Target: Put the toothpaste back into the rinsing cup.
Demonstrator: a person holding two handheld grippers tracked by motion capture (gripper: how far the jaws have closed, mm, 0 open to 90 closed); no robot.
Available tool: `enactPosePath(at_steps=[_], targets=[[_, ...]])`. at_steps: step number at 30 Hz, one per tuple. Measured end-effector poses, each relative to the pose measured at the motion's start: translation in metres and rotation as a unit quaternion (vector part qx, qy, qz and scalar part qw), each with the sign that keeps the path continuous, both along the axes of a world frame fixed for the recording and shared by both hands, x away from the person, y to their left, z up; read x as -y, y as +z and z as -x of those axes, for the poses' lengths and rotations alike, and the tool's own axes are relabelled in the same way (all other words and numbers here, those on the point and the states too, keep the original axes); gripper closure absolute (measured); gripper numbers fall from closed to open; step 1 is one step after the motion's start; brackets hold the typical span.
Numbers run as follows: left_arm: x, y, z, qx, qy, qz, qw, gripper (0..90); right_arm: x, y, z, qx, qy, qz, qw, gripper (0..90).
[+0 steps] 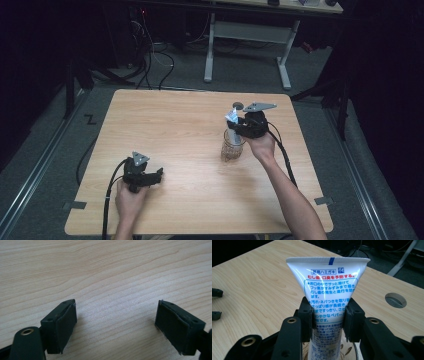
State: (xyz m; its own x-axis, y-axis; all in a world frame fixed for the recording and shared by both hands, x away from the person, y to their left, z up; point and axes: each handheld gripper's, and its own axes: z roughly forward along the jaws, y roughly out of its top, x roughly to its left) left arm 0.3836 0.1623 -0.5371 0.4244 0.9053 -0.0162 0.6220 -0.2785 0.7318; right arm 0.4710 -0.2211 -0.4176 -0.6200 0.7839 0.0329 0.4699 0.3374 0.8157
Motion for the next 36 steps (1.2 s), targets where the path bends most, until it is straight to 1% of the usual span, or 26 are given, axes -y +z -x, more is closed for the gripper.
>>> enactPosePath(at_steps=[3, 6, 11, 15, 17, 36], targets=[[0.0, 0.0, 0.0, 0.0, 0.0, 0.0, 1.0, 17.5, 0.001, -0.001, 0.001, -0.002, 0.001, 0.002, 1.0, 64.7], [0.0, 0.0, 0.0, 0.0, 0.0, 0.0, 1.0, 17.5, 0.002, -0.002, 0.001, -0.002, 0.0, 0.0, 1.0, 64.6], [0.0, 0.0, 0.0, 0.0, 0.0, 0.0, 1.0, 17.5, 0.003, -0.006, 0.002, -0.005, -0.001, 0.005, 1.0, 64.5], [0.0, 0.0, 0.0, 0.0, 0.0, 0.0, 1.0, 17.5, 0.002, -0.007, 0.002, -0.008, 0.001, 0.01, 0.9999, 64.4], [0.0, 0.0, 0.0, 0.0, 0.0, 0.0, 1.0, 17.5, 0.001, -0.008, 0.002, -0.006, 0.003, 0.011, 0.9999, 64.5], [0.0, 0.0, 0.0, 0.0, 0.0, 0.0, 1.0, 17.5, -0.002, -0.012, 0.003, -0.016, 0.007, 0.017, 0.9997, 64.1]])
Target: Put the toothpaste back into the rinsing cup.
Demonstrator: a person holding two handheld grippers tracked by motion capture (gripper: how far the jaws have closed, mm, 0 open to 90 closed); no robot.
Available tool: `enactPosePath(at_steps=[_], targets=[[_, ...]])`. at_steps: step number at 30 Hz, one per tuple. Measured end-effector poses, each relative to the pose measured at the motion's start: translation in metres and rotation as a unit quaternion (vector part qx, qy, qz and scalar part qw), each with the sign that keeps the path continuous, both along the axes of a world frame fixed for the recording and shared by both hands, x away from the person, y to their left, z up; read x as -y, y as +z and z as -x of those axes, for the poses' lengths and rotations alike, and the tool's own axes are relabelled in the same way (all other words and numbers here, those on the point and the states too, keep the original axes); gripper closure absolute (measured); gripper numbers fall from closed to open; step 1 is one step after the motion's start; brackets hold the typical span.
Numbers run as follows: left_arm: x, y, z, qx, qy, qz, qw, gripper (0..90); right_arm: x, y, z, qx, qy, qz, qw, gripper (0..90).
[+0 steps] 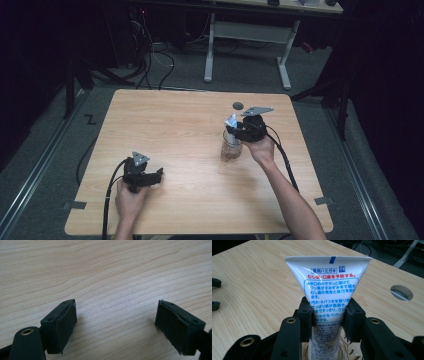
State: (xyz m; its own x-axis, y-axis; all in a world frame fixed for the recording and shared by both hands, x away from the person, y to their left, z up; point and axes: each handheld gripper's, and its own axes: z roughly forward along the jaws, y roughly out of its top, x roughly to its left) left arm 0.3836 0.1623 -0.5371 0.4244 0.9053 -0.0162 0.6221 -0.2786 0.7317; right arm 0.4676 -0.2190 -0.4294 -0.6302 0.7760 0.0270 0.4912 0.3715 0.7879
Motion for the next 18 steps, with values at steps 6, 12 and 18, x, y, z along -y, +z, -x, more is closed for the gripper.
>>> enactPosePath(at_steps=[6, 12, 18], targets=[[0.0, 0.0, 0.0, 0.0, 0.0, 0.0, 1.0, 17.5, -0.0008, -0.002, 0.0001, -0.002, 0.001, 0.002, 1.0, 64.0], [0.0, 0.0, 0.0, 0.0, 0.0, 0.0, 1.0, 17.5, -0.0002, -0.0028, 0.0003, -0.002, 0.001, 0.004, 1.0, 63.9], [0.0, 0.0, 0.0, 0.0, 0.0, 0.0, 1.0, 17.5, 0.0001, -0.0038, 0.0008, -0.005, 0.001, 0.006, 1.0, 63.6]])
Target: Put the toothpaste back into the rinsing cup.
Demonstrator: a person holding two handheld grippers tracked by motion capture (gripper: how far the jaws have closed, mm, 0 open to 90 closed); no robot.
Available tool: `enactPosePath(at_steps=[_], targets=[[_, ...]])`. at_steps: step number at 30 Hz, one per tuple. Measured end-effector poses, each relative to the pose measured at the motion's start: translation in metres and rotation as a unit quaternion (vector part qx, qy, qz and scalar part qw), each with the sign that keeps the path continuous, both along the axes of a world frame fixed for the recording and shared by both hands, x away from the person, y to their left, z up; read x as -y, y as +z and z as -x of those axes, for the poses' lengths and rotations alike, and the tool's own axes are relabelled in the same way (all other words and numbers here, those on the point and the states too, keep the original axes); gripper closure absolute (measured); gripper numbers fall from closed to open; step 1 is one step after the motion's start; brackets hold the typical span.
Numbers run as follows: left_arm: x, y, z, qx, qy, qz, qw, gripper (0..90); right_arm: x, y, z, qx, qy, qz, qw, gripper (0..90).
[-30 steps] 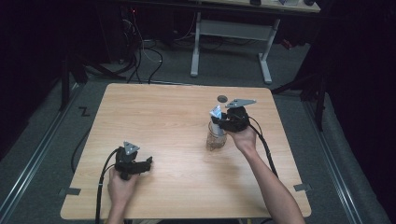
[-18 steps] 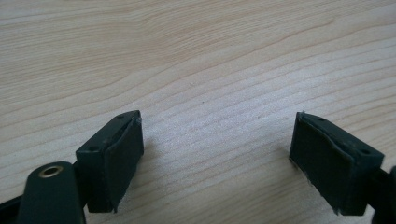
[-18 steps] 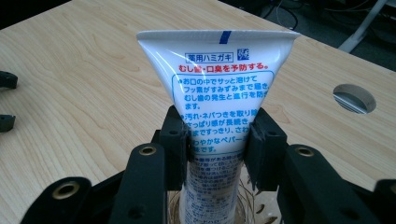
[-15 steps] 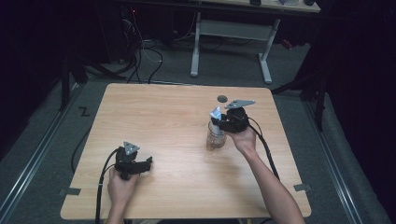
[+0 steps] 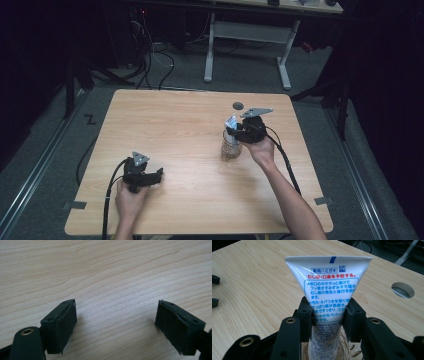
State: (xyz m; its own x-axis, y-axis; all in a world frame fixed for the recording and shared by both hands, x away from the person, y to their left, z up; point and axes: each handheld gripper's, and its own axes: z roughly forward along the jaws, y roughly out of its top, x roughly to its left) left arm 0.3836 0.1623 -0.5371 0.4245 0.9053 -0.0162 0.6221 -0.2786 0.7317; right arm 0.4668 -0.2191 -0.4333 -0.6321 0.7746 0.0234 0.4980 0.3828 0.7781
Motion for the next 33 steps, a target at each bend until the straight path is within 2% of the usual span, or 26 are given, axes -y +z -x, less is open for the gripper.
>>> enactPosePath(at_steps=[13, 20, 33], targets=[[0.0, 0.0, 0.0, 0.0, 0.0, 0.0, 1.0, 17.5, 0.0007, -0.0013, 0.0014, -0.002, 0.001, 0.006, 1.0, 63.3], [0.0, 0.0, 0.0, 0.0, 0.0, 0.0, 1.0, 17.5, 0.0066, -0.007, 0.0038, -0.003, -0.005, 0.01, 0.9999, 63.2], [0.0001, 0.0, 0.0, 0.0, 0.0, 0.0, 1.0, 17.5, 0.0084, -0.0077, 0.0055, -0.003, -0.006, 0.006, 1.0, 62.9]])
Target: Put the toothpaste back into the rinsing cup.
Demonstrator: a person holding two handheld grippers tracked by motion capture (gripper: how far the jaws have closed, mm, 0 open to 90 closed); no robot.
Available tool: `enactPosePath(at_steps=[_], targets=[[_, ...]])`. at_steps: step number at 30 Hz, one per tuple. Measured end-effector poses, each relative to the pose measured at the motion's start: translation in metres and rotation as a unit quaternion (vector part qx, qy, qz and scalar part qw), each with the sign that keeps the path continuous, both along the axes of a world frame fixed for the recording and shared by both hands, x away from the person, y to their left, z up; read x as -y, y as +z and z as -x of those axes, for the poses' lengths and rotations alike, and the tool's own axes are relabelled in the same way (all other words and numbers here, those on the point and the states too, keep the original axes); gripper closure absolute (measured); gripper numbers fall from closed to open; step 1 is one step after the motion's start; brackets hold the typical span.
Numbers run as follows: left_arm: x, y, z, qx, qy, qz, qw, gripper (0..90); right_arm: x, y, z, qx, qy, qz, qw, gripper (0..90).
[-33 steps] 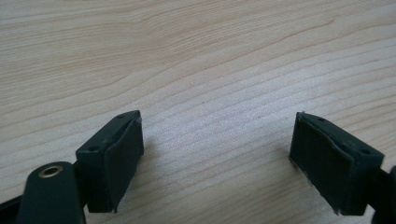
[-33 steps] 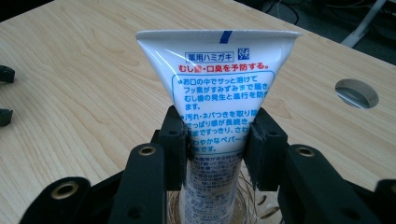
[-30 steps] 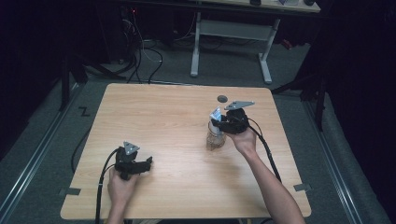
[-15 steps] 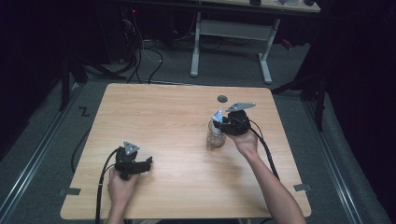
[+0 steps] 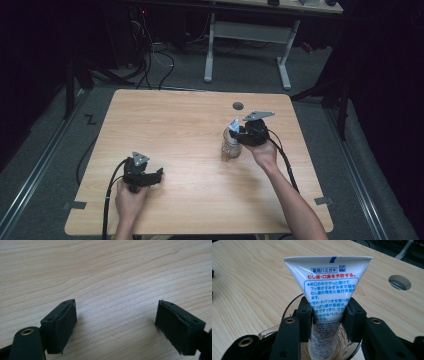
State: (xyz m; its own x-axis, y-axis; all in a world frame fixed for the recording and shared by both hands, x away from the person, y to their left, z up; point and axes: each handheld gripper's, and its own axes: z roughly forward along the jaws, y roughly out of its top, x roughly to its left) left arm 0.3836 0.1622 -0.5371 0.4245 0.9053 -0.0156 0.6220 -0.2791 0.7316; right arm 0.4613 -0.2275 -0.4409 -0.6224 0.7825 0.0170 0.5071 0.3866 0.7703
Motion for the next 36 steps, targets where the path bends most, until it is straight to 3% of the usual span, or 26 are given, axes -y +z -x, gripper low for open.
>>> enactPosePath(at_steps=[11, 19, 36], targets=[[0.0, 0.0, 0.0, 0.0, 0.0, 0.0, 1.0, 17.5, 0.007, 0.001, 0.008, 0.004, 0.004, 0.012, 0.9999, 62.2], [0.0, 0.0, 0.0, 0.0, 0.0, 0.0, 1.0, 17.5, 0.009, 0.0, 0.012, 0.003, 0.003, 0.008, 1.0, 61.2], [0.0, 0.0, 0.0, 0.0, 0.0, 0.0, 1.0, 17.5, 0.009, 0.0, 0.019, 0.002, 0.003, 0.006, 1.0, 47.1]])
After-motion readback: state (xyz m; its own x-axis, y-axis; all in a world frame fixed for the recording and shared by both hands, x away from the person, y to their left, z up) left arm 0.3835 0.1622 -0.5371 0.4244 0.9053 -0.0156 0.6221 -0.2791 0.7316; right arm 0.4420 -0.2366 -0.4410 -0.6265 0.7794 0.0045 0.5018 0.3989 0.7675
